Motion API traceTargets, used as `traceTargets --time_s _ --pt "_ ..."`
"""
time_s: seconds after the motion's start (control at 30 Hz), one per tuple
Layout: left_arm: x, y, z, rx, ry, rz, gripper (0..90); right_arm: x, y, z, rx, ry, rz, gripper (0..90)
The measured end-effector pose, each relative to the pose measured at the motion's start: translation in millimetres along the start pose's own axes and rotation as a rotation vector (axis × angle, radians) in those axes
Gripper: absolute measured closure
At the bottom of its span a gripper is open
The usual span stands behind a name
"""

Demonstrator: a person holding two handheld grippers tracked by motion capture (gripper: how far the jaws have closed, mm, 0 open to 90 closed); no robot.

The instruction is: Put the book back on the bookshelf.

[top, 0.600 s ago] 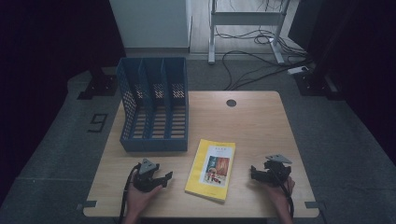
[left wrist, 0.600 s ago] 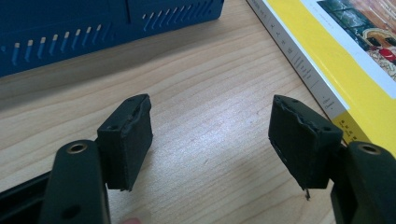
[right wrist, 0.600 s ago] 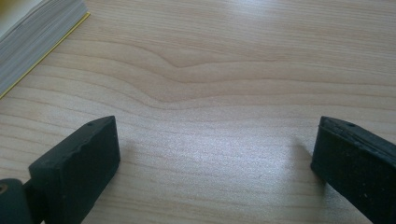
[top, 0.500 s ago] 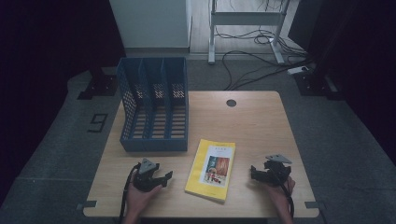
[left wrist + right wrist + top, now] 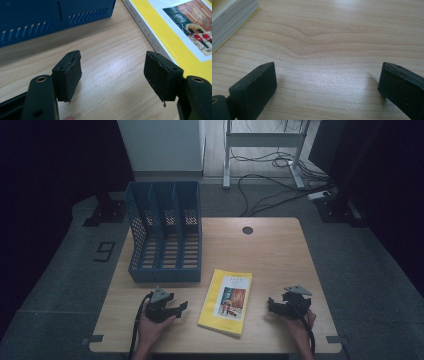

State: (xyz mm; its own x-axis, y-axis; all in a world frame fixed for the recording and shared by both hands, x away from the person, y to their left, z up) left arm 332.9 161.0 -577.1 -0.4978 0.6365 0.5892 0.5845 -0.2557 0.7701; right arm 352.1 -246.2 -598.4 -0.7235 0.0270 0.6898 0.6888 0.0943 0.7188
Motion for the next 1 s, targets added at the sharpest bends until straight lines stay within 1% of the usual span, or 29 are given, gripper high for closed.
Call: traceTargets --time_s 0.07,0.1,0.13,0.23,0.3,0.37,0.5,0.6,0.7,0.83,1.0 --pt "-2.8 0.8 -2.6 -0.015 0.004 0.009 30.4 0.5 -0.1 0.3 -0.001 0.001 -0.002 2.6" --pt "-5.3 2.3 -4.9 -0.024 -0.003 0.011 30.5 2.1 -1.1 0.5 -0.001 0.002 -0.007 4.5" --pt "-5.3 2.3 -4.9 -0.024 -0.003 0.011 30.5 2.1 -1.1 0.5 -0.001 0.002 -0.007 4.5" --pt "-9.1 6.3 -7.4 -0.021 -0.020 0.006 30.5 3.4 -1.9 0.7 0.000 0.006 -0.012 5.6" --pt "-10.0 7.7 -8.4 -0.022 -0.021 0.008 30.6 3.5 -2.0 0.8 -0.001 0.007 -0.011 5.6" --pt "-10.2 9.8 -9.7 -0.016 -0.029 0.005 30.5 3.6 -1.9 0.9 -0.001 0.008 -0.012 6.0" --pt "-9.9 16.1 -15.6 -0.014 -0.035 0.001 30.6 4.1 -2.0 1.2 0.005 0.012 -0.016 7.4" --pt "-8.8 24.5 -23.3 -0.022 -0.041 -0.019 30.5 4.5 -1.8 1.8 0.012 0.018 -0.023 9.1" --pt "-7.4 34.2 -29.7 -0.023 -0.059 -0.043 30.8 4.5 -1.3 3.2 0.013 0.020 -0.024 10.0" --pt "-13.8 41.4 -34.5 -0.028 -0.080 -0.038 30.8 3.7 -0.2 5.8 0.015 0.022 -0.026 10.7" --pt "-24.0 43.0 -38.0 -0.024 -0.106 -0.025 30.9 3.8 0.0 6.6 0.013 0.019 -0.028 11.5"
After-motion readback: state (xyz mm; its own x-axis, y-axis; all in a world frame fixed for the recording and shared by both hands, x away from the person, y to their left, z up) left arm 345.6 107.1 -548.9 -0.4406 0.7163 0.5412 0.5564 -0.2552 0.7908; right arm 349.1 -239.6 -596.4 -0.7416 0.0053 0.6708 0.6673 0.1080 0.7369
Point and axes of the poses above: each handheld gripper's, and its own axes: x roughly backward along the jaws, y roughly out of its top, z roughly to its left, the point moved 6 cm from there along -x, roughly forward along the jaws, and after that the axes turned 8 degrees about -y, right-handed, at the moved point
